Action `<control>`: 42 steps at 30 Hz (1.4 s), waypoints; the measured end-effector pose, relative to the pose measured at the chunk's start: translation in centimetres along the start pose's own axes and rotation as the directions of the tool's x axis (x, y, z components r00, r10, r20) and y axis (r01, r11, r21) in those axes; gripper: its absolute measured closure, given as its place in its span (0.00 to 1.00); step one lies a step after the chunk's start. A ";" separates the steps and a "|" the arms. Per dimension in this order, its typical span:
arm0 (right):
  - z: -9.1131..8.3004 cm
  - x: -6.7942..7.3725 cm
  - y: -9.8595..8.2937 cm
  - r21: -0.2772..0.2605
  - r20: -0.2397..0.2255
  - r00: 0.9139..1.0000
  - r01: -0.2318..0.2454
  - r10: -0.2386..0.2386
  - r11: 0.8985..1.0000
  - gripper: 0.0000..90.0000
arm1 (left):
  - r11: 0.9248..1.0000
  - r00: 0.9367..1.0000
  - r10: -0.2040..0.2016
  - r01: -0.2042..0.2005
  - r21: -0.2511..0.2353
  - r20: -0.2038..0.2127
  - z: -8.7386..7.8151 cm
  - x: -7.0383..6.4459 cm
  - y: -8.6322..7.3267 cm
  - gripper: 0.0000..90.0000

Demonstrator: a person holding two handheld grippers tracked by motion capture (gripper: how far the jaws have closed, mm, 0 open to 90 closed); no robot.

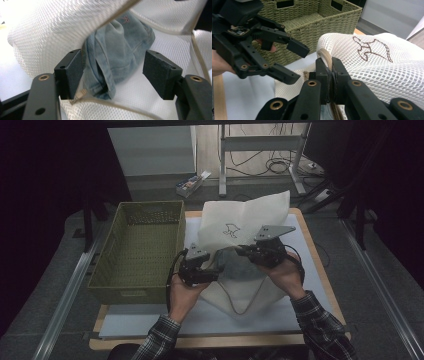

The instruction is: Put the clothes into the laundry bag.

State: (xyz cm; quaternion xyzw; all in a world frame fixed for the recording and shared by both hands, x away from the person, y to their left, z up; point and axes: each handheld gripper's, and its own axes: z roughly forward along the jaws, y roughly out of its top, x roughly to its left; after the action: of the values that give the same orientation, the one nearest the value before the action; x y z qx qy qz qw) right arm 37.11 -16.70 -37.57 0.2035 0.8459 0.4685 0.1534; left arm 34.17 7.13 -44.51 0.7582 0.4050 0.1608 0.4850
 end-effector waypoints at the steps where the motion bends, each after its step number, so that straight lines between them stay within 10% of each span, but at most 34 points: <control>1: 0.0 0.0 0.0 0.001 -0.001 1.000 0.000 0.000 1.000 0.94 | 1.000 1.000 0.001 -0.001 -0.003 -0.009 0.1 0.0 0.1 0.35; 10: -0.1 -0.1 -0.2 0.002 -0.010 1.000 -0.011 0.011 1.000 0.94 | 1.000 0.983 0.023 -0.022 0.011 -0.181 2.9 -0.4 2.2 0.18; 18: -0.3 -0.2 -0.4 0.011 -0.017 1.000 -0.015 0.015 1.000 0.94 | 0.999 0.960 0.005 -0.016 -0.035 -0.280 2.3 0.2 3.2 0.25; 28: -0.9 0.1 -0.9 0.031 -0.035 0.999 -0.011 0.012 0.999 0.93 | 0.999 0.967 0.022 -0.031 -0.029 -0.253 -1.5 -0.2 2.3 0.26; 36: -1.5 -0.1 -2.1 0.051 -0.027 0.999 -0.016 0.017 0.999 0.93 | 0.999 0.990 0.042 -0.040 0.013 -0.137 -2.4 -0.9 0.7 0.21; 42: -1.6 -0.4 -3.2 0.068 -0.021 0.999 -0.029 0.030 0.997 0.93 | 0.999 0.995 0.042 -0.040 0.024 -0.086 -2.6 -1.0 0.2 0.15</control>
State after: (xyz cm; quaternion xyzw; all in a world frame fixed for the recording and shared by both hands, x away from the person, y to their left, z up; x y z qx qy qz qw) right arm 36.11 -19.62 -39.42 0.2159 0.8599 0.4438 0.1302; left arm 31.93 7.89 -42.93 0.7640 0.4118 0.1987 0.4551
